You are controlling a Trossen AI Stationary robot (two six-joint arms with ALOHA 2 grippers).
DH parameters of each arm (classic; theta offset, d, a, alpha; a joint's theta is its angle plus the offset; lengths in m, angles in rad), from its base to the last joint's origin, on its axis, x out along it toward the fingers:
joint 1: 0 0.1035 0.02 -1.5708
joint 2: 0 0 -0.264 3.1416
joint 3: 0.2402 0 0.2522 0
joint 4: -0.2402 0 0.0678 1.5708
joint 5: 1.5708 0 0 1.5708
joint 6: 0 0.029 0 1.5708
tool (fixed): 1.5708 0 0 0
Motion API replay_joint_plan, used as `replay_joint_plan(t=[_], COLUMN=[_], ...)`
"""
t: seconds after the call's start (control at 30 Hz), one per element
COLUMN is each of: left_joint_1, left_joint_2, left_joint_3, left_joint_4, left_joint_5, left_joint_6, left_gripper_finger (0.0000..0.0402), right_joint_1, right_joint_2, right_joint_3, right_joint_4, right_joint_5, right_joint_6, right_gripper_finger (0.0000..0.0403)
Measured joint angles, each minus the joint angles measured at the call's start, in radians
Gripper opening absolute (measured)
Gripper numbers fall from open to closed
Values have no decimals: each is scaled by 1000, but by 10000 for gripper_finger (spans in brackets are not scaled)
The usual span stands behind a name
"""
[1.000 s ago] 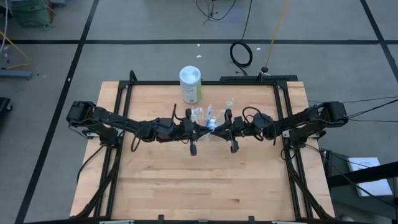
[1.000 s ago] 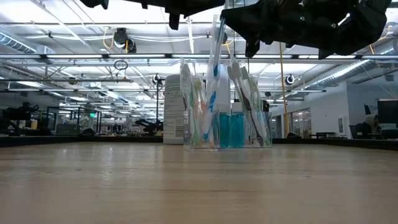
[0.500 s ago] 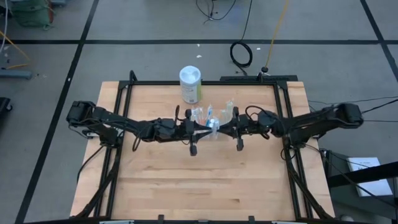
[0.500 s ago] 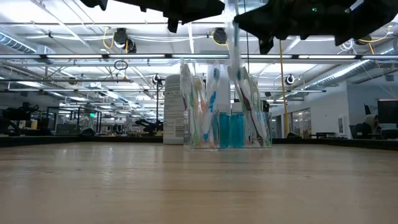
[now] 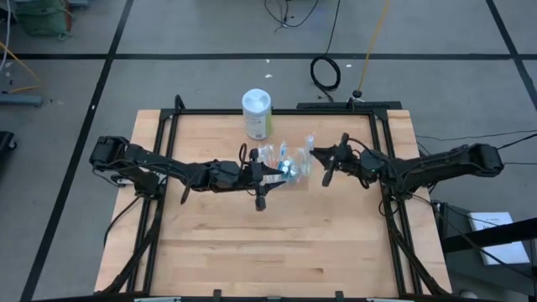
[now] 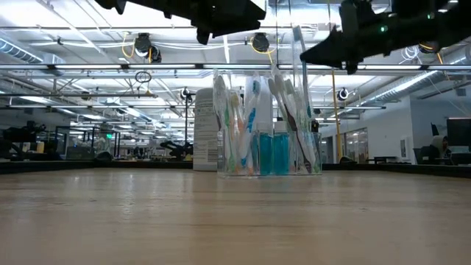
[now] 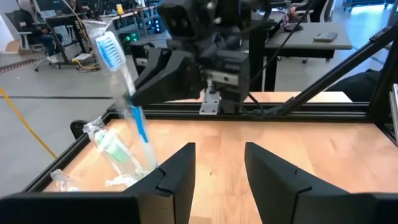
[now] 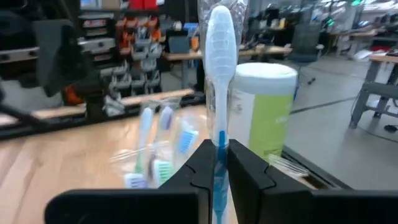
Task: Pick & Place toothbrushing station
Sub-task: Put the blue toothbrush into the transparent organizer
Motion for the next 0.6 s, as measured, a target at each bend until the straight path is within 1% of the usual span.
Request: replay_joint_plan(t=[0.07,0.17,0.27,0.37,0.5,0.6], left_joint_1=[0,0,0,0,0,0], left_joint_2=[0,0,0,0,0,0], left_joint_3=[0,0,0,0,0,0], left_joint_4=[-2,-3,-3,-3,-3,-3], left_joint_5=[0,0,0,0,0,0], left_joint_6=[0,0,0,0,0,-1], left_gripper_finger=[145,145,145,145,145,145], right_joint_1=[-6,-11,-12,-12,-16,-24], right_joint_2=[17,63,124,191,270,314], right_joint_3=[-51,-120,-159,-164,-165,-165], right_joint_4=[104,263,366,380,382,383], right_joint_5=[24,23,21,32,49,51], right_joint_6=[5,33,87,107,183,273], right_gripper_finger=[19,19,19,19,25,34])
